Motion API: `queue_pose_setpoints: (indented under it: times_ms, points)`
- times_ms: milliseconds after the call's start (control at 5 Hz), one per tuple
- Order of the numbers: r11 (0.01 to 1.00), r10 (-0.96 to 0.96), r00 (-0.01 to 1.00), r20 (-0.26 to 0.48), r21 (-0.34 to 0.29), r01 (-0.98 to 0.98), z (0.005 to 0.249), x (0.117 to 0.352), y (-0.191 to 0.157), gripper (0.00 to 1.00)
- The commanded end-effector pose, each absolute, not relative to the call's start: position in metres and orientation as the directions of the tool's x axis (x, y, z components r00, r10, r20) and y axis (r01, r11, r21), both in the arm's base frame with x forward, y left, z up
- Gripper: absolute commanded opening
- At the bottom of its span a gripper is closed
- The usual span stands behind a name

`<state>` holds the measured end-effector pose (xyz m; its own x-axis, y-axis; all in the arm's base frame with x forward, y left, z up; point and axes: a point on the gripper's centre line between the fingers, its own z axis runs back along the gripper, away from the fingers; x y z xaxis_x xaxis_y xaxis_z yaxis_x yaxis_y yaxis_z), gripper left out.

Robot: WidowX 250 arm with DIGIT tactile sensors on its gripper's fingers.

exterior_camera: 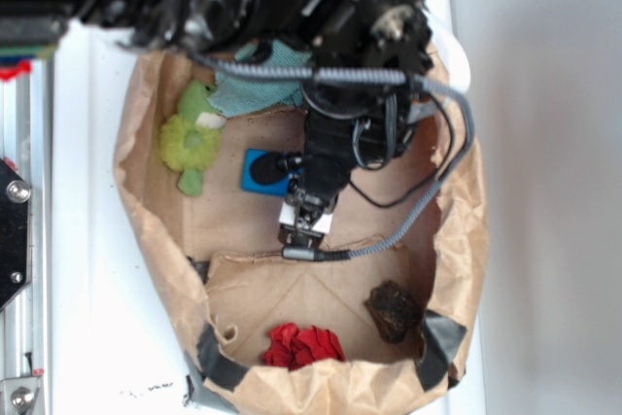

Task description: Grab the blue block.

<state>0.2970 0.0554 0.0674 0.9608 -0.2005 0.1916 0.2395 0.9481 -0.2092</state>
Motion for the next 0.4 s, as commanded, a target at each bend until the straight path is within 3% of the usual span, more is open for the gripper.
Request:
queue_pose_setpoints:
  times_ms: [0, 200]
  points:
    - [0.952, -0.232, 0.933, 0.274, -0.134, 0.276, 0.0850, 0.2945, 0.0605, 1.00]
    - [0.956, -0.235, 0.928, 0.288, -0.101, 0.274, 0.0807, 0.2947, 0.0580, 1.00]
